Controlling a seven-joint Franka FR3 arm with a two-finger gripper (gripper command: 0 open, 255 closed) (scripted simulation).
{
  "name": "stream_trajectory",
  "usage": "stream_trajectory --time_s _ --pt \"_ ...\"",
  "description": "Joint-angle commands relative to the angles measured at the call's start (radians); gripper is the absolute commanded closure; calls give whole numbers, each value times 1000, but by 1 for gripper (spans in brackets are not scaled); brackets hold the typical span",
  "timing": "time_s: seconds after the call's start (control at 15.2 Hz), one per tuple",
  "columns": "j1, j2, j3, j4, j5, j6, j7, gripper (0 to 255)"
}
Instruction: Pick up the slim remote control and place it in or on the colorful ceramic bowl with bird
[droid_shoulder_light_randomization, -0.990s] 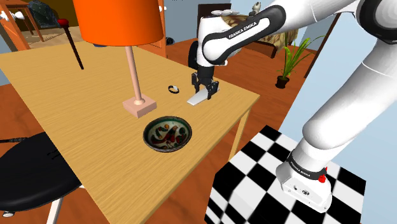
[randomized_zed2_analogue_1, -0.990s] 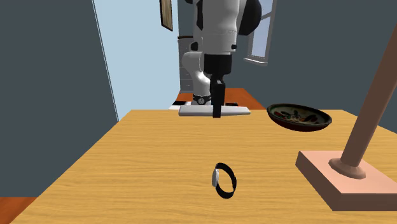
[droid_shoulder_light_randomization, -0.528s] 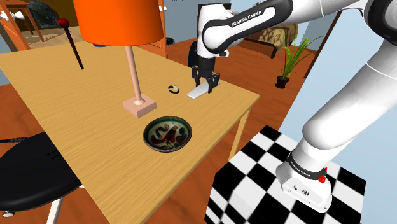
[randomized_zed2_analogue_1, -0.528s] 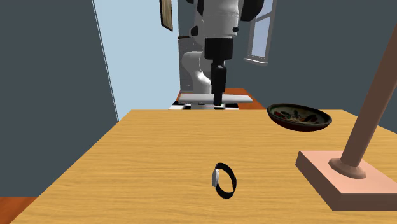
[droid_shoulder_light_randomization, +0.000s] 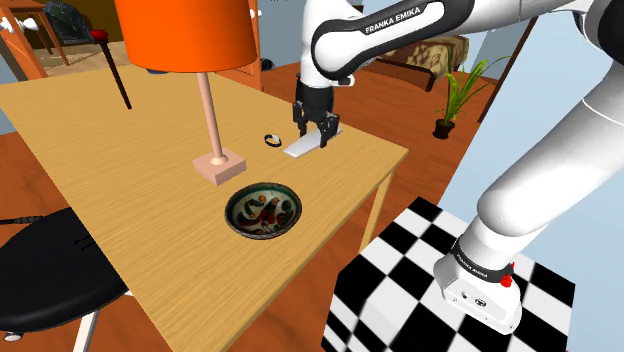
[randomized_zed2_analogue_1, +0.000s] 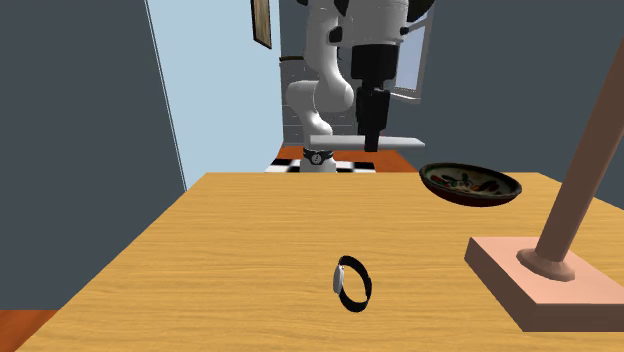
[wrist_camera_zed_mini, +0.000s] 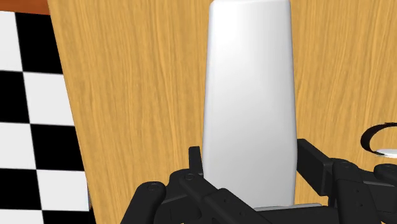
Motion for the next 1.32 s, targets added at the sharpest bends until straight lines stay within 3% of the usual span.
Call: stream_trajectory --time_s 0.0,0.53,0.99,1.25 --pt "22 9 31 10 -1 0 56 255" --pt "105 66 153 75 -25 -11 274 255" --pt "190 188 251 192 -111 -35 494 255" --pt "199 214 255 174 -131 1 518 255"
